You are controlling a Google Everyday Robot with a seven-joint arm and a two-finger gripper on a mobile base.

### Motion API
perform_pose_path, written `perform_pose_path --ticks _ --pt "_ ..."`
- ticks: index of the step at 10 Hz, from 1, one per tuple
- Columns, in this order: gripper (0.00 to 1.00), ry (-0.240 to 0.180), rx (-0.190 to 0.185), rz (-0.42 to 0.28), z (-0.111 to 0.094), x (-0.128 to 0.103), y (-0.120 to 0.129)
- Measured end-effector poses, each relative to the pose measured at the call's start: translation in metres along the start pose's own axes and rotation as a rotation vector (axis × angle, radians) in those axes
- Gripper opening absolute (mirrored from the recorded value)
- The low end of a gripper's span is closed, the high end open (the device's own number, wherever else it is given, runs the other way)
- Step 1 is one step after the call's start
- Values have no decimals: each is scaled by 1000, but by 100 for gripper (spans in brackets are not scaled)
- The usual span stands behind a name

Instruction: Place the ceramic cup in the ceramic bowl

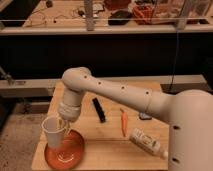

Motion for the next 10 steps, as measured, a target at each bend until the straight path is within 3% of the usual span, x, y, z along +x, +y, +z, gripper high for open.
perform_pose_path --ticks 1,4,10 --pt "0 22 -40 -26 12 -2 7" --pt "2 58 -55 -37 27 -2 18" --pt "58 163 -108 56 48 5 36"
